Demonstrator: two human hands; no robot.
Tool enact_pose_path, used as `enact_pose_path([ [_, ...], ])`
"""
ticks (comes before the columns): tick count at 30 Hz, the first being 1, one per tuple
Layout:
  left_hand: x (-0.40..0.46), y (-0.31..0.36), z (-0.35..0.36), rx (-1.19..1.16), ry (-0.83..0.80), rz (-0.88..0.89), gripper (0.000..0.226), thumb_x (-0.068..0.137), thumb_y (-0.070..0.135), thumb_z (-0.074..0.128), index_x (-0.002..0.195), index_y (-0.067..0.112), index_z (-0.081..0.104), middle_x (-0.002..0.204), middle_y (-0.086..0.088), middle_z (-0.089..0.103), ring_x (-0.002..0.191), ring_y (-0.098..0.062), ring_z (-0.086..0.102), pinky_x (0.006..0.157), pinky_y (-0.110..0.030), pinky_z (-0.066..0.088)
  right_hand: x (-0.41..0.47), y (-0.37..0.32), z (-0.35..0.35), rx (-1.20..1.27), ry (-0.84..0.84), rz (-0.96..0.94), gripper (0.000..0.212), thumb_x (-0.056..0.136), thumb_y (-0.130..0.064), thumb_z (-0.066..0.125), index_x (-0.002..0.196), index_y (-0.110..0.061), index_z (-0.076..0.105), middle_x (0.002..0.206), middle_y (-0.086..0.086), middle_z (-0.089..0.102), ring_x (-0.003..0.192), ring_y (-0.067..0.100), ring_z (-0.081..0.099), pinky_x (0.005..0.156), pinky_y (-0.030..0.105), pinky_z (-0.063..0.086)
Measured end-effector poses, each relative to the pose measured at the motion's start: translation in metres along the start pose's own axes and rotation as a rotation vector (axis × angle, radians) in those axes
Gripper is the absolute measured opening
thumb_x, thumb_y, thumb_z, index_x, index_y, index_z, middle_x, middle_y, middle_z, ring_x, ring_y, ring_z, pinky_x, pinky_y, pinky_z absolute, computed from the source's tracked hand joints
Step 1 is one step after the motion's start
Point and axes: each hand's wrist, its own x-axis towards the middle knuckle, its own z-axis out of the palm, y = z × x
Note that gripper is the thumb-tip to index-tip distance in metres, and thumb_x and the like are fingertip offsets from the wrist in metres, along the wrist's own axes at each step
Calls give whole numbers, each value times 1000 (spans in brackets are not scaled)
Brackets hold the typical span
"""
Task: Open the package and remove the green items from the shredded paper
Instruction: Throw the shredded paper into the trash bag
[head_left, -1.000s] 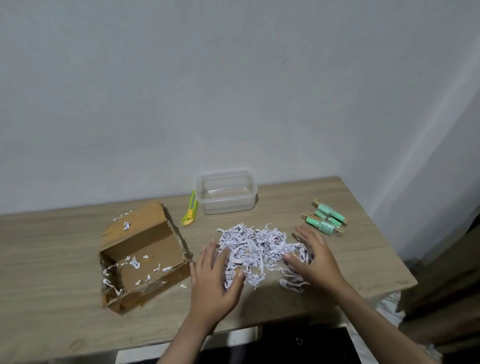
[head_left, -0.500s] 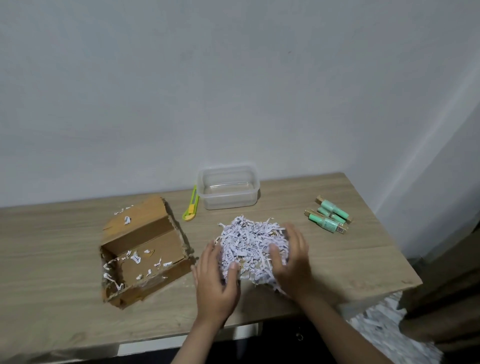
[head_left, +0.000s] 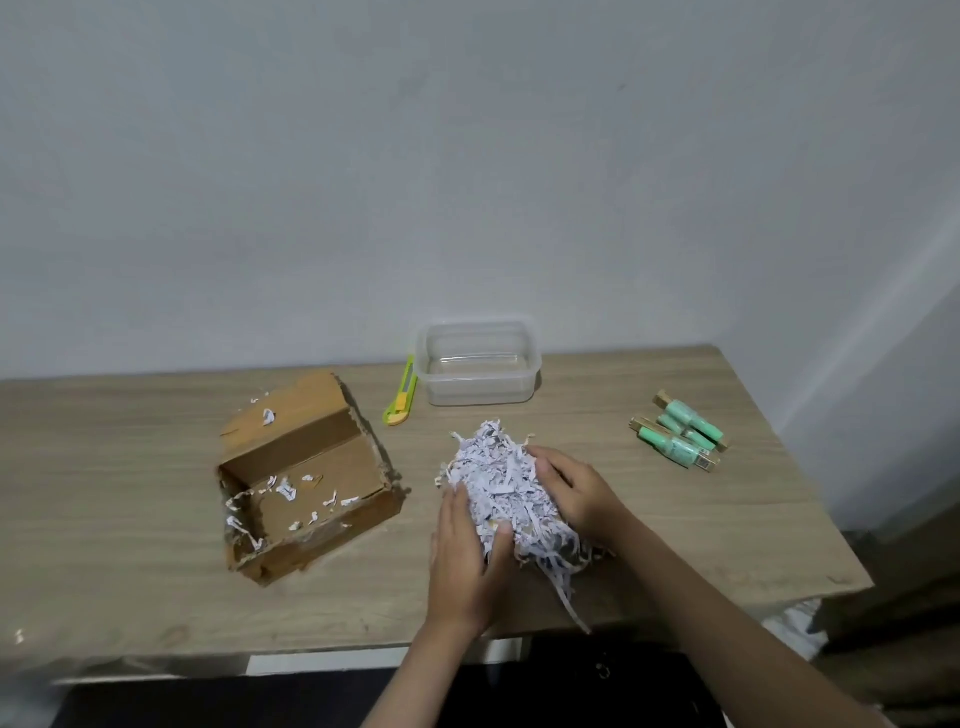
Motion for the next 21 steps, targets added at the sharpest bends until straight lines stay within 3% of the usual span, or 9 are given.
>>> enact_pose_path([
  [2,2,1,-3,-97,-4,70,84,81,66,33,148,17,21,157,-2,20,145,-11,14,118,-34,17,-10,-2,-7,89,51,4,44,88,-46,47,130,-34,48,122,-6,57,111,8,53,104,36,38],
  [3,2,0,-7,-109,36,99,79,82,63,36,146,18,26,154,0,25,143,-10,19,117,-36,21,-18,-1,-12,53,83,-10,57,83,-51,50,136,-31,42,132,-3,53,119,10,50,107,37,38],
  [5,5,-2,-16,-101,131,158,70,84,59,40,142,20,34,147,6,32,139,-9,26,114,-36,27,-41,6,-20,-124,93,-76,90,72,-64,57,146,-28,22,154,-3,27,141,12,25,117,42,21],
  [7,12,-2,-26,-95,159,203,67,84,57,43,140,20,37,145,6,34,137,-8,29,111,-31,27,-70,14,-21,-286,41,-141,115,58,-75,65,147,-37,2,159,-8,3,146,8,0,115,44,0],
  [9,25,2,-33,-89,139,239,71,83,57,44,141,18,36,148,3,32,136,-5,28,109,-27,25,-91,22,-13,-475,0,-164,134,44,-85,65,144,-42,-13,159,-6,-8,146,10,-12,112,47,-8],
  [12,50,7,-32,-81,66,252,79,82,60,43,146,16,28,154,3,22,134,3,22,109,-24,24,-94,30,-1,-599,41,-123,137,40,-91,57,139,-44,-26,158,2,-17,146,21,-16,111,52,-5],
  [14,65,5,-27,-60,28,224,82,81,64,39,148,17,25,158,2,17,139,-3,18,114,-34,24,-86,26,0,-617,28,-69,135,40,-94,50,135,-45,-32,155,1,-27,144,24,-21,112,53,-5],
  [17,81,1,-18,-5,-20,158,85,79,70,32,148,21,21,159,2,11,146,-13,8,118,-50,10,-73,20,-1,-579,45,-27,134,43,-93,50,140,-40,-26,154,2,-29,143,26,-24,112,57,-5],
  [21,90,-4,-8,113,-101,111,90,77,76,19,149,22,19,160,0,11,147,-15,4,116,-47,-4,-48,15,0,-538,100,23,142,40,-90,58,144,-33,-20,156,9,-22,144,27,-19,111,57,-6],
])
